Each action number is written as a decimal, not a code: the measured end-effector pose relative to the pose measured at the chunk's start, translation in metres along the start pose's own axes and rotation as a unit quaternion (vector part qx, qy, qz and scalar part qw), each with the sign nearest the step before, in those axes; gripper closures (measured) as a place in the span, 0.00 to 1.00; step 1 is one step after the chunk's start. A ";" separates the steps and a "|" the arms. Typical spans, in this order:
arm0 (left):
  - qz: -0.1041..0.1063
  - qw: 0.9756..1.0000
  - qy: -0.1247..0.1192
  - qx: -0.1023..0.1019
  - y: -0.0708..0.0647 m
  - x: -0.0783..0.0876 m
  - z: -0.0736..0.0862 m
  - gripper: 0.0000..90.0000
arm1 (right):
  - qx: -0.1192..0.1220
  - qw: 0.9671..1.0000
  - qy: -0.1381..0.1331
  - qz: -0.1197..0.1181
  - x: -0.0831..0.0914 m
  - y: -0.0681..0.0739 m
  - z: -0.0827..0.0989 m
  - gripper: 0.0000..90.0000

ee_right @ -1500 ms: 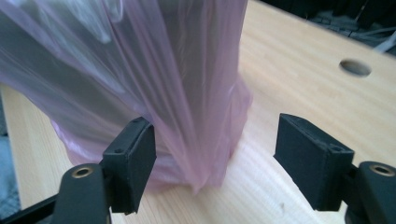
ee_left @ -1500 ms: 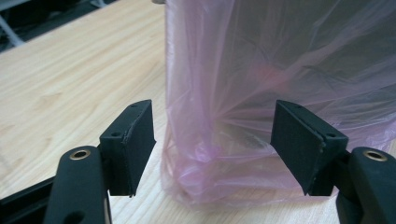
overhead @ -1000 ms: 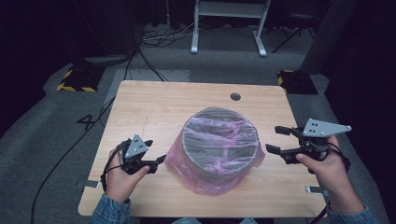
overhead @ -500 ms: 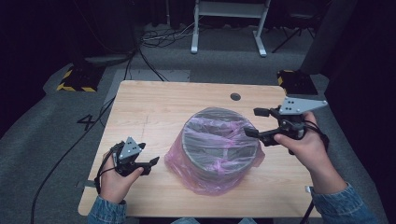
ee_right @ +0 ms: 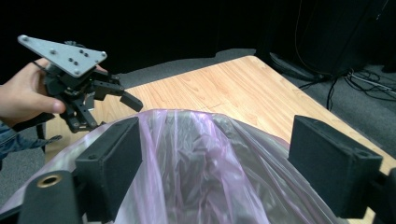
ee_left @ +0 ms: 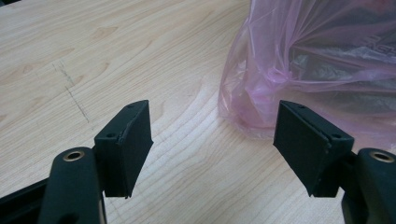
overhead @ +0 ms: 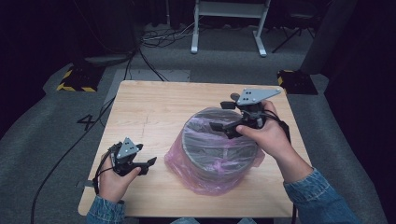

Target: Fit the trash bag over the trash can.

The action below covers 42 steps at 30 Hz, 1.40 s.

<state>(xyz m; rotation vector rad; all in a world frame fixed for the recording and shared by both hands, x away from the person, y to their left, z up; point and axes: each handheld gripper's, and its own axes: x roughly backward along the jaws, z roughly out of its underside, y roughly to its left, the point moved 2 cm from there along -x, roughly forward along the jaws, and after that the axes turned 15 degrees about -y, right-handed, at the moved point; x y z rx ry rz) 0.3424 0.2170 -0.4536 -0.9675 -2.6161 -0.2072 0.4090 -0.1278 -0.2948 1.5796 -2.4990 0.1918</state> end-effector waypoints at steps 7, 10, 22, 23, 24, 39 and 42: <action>0.004 1.000 0.000 0.004 0.000 -0.001 0.001 0.31 | -0.005 1.000 0.024 0.007 -0.025 -0.001 0.012 0.18; 0.003 1.000 0.001 0.001 0.000 -0.001 0.001 0.31 | -0.007 0.999 0.037 0.003 -0.033 0.000 0.020 0.19; 0.004 1.000 0.001 0.003 -0.001 -0.002 0.001 0.31 | -0.011 0.990 0.142 -0.010 -0.065 0.003 0.061 0.19; 0.004 1.000 0.000 0.004 -0.001 -0.002 0.001 0.31 | -0.013 0.988 0.152 -0.012 -0.066 0.002 0.064 0.19; 0.004 1.000 0.000 0.004 -0.001 -0.002 0.001 0.31 | -0.012 0.987 0.161 -0.015 -0.068 0.002 0.067 0.19; 0.010 1.000 0.001 0.000 -0.002 -0.005 0.000 0.31 | -0.007 0.963 0.267 -0.009 -0.079 -0.001 0.099 0.23; 0.011 1.000 0.001 0.005 -0.003 -0.006 0.001 0.31 | -0.011 0.955 0.297 -0.008 -0.082 -0.001 0.107 0.18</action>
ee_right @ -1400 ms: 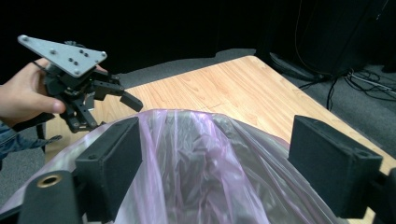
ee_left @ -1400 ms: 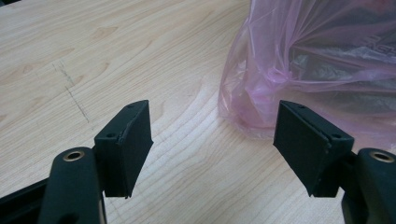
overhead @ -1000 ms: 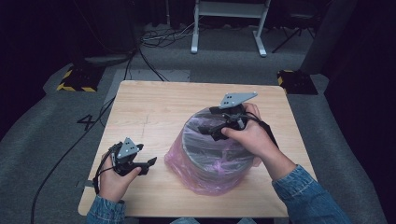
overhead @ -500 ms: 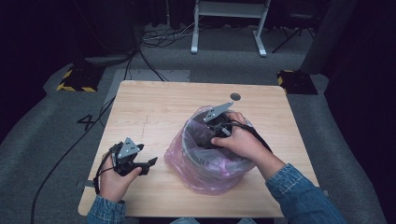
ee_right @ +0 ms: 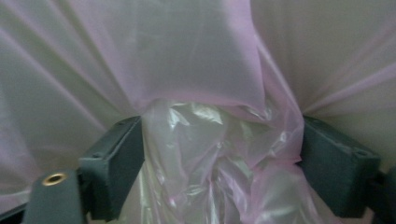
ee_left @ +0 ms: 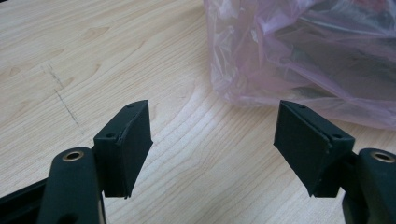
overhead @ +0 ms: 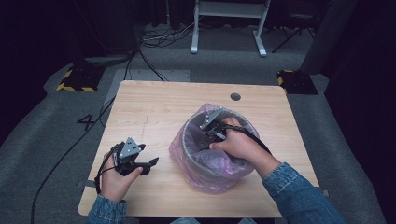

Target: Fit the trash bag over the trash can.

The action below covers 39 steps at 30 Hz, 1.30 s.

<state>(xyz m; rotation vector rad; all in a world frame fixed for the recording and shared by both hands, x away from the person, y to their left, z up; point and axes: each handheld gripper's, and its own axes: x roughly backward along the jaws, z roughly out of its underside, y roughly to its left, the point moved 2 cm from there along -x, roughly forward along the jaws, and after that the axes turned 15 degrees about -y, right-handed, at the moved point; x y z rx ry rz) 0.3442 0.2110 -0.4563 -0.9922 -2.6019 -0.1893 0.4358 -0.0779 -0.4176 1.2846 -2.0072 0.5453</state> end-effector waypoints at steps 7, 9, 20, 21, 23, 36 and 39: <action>0.001 1.000 -0.002 -0.001 0.001 0.001 0.000 0.31 | -0.009 1.000 -0.021 -0.008 0.005 0.001 -0.004 0.20; 0.001 1.000 -0.002 -0.002 0.001 0.001 0.000 0.30 | -0.012 0.998 -0.053 -0.007 0.016 0.000 -0.011 0.22; 0.002 1.000 -0.002 0.000 -0.001 -0.001 0.000 0.30 | -0.005 0.983 -0.185 -0.006 0.086 0.012 -0.041 0.25; 0.002 1.000 -0.002 -0.001 -0.001 -0.002 -0.001 0.30 | -0.002 0.981 -0.192 -0.007 0.090 0.014 -0.042 0.25; 0.002 1.000 -0.002 -0.003 0.000 -0.002 -0.001 0.30 | 0.008 0.979 -0.205 -0.012 0.098 0.019 -0.044 0.25; 0.003 1.000 -0.003 0.000 -0.002 -0.003 -0.001 0.31 | 0.062 0.968 -0.239 -0.056 0.121 0.056 -0.043 0.25; 0.004 1.000 -0.003 -0.001 -0.002 -0.003 -0.001 0.31 | 0.071 0.970 -0.226 -0.057 0.115 0.056 -0.041 0.26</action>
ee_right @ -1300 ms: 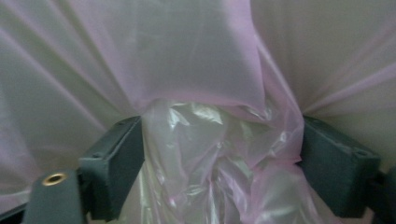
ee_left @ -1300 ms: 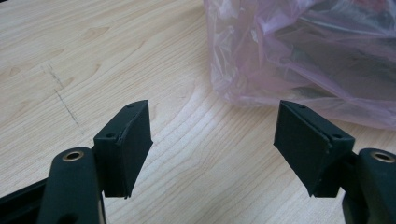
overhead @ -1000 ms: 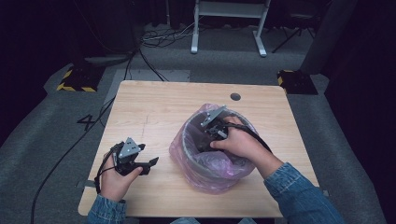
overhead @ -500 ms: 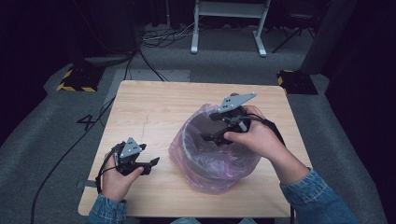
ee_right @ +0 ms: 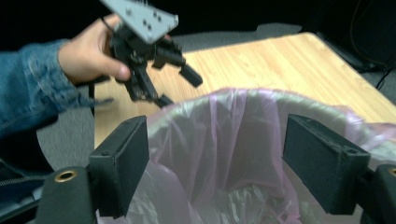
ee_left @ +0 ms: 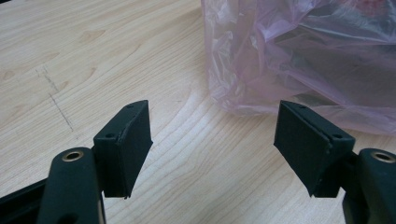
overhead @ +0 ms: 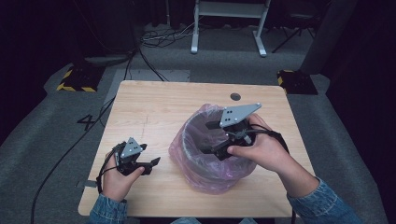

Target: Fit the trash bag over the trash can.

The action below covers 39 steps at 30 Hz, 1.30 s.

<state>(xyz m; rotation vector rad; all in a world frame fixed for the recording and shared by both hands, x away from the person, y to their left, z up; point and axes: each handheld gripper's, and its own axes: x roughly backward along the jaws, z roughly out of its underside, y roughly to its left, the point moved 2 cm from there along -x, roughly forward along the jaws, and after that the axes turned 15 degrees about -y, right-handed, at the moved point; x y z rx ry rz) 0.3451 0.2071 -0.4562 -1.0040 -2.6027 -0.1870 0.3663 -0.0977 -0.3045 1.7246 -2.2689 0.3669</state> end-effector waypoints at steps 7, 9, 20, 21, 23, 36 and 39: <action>-0.001 1.000 0.001 -0.001 0.001 0.000 0.001 0.31 | 0.019 0.998 0.054 -0.014 -0.021 -0.007 0.020 0.28; -0.001 1.000 0.002 -0.003 0.002 0.000 0.001 0.30 | 0.019 0.998 0.060 -0.018 -0.026 -0.007 0.024 0.27; 0.000 1.000 0.003 -0.003 0.001 -0.001 0.001 0.30 | 0.022 0.985 0.159 -0.067 -0.060 -0.005 0.058 0.28; 0.000 1.000 0.003 -0.002 0.001 -0.001 0.001 0.30 | 0.029 0.983 0.170 -0.068 -0.063 -0.005 0.061 0.28; 0.001 1.000 0.004 -0.002 0.001 -0.001 0.001 0.30 | 0.029 0.980 0.187 -0.066 -0.068 -0.005 0.065 0.26; 0.000 1.000 0.005 -0.002 0.001 0.002 0.002 0.30 | -0.033 0.964 0.258 -0.052 -0.083 -0.018 0.089 0.20; -0.004 1.000 0.005 0.003 0.002 0.005 0.005 0.30 | -0.037 0.975 0.218 -0.033 -0.076 -0.024 0.078 0.21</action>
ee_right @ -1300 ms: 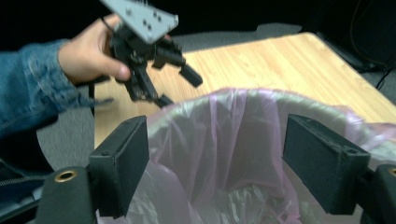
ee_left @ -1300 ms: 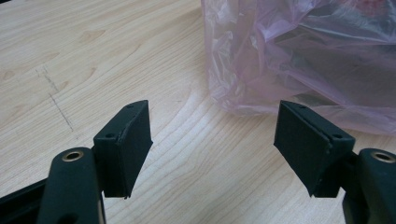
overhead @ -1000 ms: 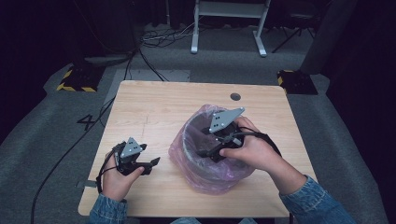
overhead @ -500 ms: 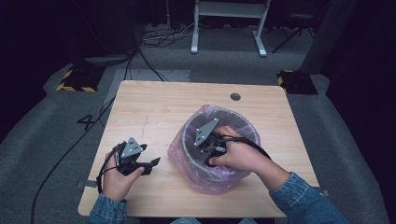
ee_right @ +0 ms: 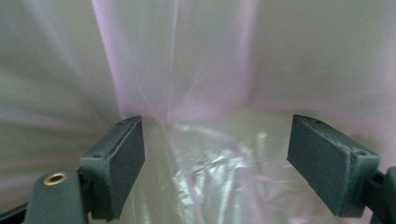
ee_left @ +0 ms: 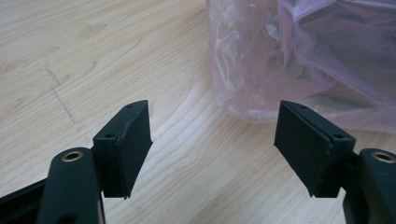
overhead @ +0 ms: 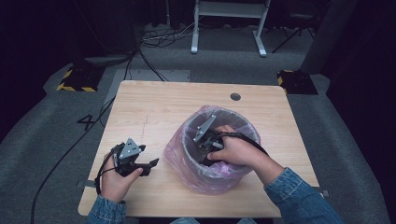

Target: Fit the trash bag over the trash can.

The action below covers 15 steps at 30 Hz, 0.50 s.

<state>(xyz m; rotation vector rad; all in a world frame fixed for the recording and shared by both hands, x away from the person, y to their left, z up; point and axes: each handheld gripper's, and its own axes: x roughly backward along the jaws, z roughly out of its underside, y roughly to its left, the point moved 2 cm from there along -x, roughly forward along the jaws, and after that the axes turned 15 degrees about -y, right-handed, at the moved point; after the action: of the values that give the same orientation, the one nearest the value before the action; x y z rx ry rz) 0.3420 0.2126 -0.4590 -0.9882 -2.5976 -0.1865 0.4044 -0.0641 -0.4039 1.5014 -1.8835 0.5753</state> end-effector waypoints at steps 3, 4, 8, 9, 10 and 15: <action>-0.001 1.000 0.003 -0.003 0.000 0.001 0.001 0.30 | 0.000 0.999 -0.049 0.015 0.018 -0.004 -0.009 0.22; -0.001 1.000 0.005 -0.002 -0.001 0.001 0.001 0.30 | 0.001 0.998 -0.064 0.021 0.024 -0.005 -0.012 0.22; -0.002 1.000 0.009 -0.003 -0.002 0.002 0.002 0.30 | 0.002 0.993 -0.111 0.042 0.048 -0.006 -0.022 0.24; -0.002 1.000 0.009 -0.003 -0.002 0.002 0.002 0.30 | 0.000 0.992 -0.120 0.048 0.053 -0.005 -0.024 0.24; -0.003 1.000 0.011 -0.004 -0.003 0.003 0.004 0.30 | 0.002 0.991 -0.127 0.051 0.059 -0.005 -0.026 0.24; -0.008 1.000 0.016 -0.001 -0.002 0.006 0.007 0.30 | -0.003 0.982 -0.173 0.080 0.086 -0.003 -0.033 0.26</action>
<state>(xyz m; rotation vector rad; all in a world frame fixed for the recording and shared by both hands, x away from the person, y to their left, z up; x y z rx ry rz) 0.3351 0.2167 -0.4632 -0.9570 -2.5779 -0.2086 0.4035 -0.1007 -0.3193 1.5304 -2.2849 0.3976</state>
